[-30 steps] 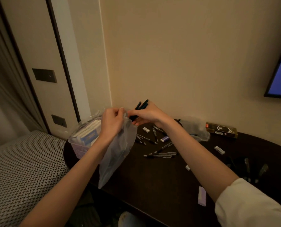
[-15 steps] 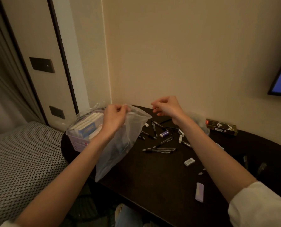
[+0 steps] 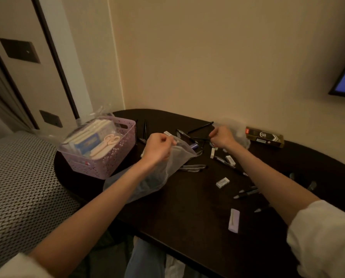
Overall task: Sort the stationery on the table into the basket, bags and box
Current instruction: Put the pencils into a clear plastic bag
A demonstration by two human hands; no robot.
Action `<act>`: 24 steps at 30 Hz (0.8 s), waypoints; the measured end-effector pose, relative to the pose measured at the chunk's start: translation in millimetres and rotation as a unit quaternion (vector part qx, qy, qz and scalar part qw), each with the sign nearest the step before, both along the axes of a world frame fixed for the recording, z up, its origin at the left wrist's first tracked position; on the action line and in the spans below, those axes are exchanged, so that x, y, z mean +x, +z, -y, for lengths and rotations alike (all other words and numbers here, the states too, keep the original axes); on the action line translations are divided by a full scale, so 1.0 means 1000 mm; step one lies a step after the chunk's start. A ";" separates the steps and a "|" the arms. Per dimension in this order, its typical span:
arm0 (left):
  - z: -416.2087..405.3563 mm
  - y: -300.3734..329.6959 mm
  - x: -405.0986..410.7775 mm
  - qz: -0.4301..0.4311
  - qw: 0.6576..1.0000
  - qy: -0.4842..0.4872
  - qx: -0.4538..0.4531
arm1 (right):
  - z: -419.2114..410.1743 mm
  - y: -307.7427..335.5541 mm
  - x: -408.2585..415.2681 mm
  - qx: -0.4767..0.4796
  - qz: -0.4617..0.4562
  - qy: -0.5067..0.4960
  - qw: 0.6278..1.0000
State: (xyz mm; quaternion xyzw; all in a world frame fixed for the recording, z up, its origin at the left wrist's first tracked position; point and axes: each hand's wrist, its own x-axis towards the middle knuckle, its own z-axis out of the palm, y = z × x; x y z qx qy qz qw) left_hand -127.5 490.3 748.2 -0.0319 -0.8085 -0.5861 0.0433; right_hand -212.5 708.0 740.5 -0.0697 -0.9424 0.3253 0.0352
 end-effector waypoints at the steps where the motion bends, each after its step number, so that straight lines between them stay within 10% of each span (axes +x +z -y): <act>1: -0.002 -0.001 -0.004 0.003 1.000 0.000 -0.007 | -0.003 -0.004 -0.007 0.044 0.001 0.020 0.999; 13: -0.002 -0.003 -0.048 0.073 0.985 -0.110 -0.108 | -0.008 -0.033 -0.080 0.313 0.049 0.128 0.940; 24: -0.020 -0.001 -0.071 0.019 0.979 -0.129 -0.157 | -0.021 -0.041 -0.097 0.300 -0.052 0.153 0.940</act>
